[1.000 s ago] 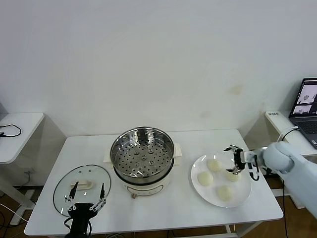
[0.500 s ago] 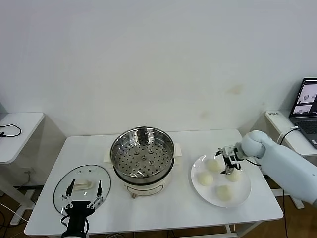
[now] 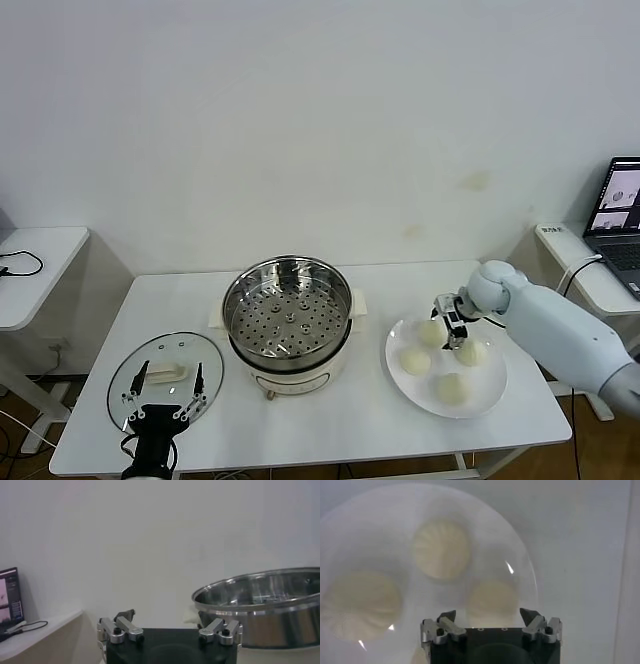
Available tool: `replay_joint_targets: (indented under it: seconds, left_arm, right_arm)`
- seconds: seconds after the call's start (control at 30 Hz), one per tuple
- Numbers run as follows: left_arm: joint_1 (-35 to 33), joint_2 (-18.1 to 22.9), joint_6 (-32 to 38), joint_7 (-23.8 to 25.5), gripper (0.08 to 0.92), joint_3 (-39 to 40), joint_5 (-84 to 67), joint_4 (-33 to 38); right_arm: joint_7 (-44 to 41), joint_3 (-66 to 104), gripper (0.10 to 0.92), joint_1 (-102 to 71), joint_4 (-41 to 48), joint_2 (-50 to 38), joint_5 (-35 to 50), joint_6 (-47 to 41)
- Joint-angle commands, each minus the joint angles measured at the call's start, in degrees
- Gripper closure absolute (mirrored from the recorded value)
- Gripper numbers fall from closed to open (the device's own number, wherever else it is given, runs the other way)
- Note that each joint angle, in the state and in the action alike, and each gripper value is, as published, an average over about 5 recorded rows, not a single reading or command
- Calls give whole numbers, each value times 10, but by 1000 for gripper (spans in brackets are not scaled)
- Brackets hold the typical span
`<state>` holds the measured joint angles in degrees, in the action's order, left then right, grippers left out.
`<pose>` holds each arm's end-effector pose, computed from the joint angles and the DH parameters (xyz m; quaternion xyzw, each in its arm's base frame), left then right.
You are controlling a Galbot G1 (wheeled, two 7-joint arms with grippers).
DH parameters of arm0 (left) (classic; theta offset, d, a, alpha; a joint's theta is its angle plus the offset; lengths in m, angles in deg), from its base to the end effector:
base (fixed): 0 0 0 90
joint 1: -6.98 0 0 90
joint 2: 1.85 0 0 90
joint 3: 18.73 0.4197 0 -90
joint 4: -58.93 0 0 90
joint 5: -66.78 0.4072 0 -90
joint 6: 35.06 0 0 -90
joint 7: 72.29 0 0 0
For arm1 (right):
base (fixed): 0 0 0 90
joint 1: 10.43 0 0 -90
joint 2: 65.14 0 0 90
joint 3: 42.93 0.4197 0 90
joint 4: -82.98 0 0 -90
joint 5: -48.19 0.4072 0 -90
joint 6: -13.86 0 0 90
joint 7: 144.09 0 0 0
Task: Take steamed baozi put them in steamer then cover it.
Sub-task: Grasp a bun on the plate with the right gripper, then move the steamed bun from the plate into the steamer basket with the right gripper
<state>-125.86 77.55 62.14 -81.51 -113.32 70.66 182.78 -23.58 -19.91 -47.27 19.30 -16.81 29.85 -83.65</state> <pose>0.1216 0.0621 -0.3646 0.0431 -0.9907 -0.1291 0.0008 0.6232 -0.1481 -0.2885 0.4893 -0.5319 0.5883 0.3628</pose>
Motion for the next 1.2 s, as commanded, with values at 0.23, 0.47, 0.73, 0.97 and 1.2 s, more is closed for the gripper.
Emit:
replay_joint_targets:
  seconds: [0.23, 0.47, 0.73, 0.97, 1.2]
  left_arm:
    - [-1, -1, 0, -1, 177, -1, 0, 3]
    - [-2, -1, 0, -1, 177, 2, 0, 5]
    - [2, -5, 0, 0, 177, 5, -3, 1]
    - [11, -10, 0, 0, 177, 8, -11, -7]
    - [12, -16, -2, 2, 177, 6, -24, -9]
  right_arm:
    - [-5, -10, 433, 8, 15, 10, -6, 2]
    - [-20, -18, 448, 27, -8, -5, 14, 3]
    - [-40, -62, 448, 121, -61, -50, 87, -3]
    - [-46, -114, 448, 240, -85, -56, 159, -15]
    - [-38, -177, 448, 351, -84, 2, 225, -19]
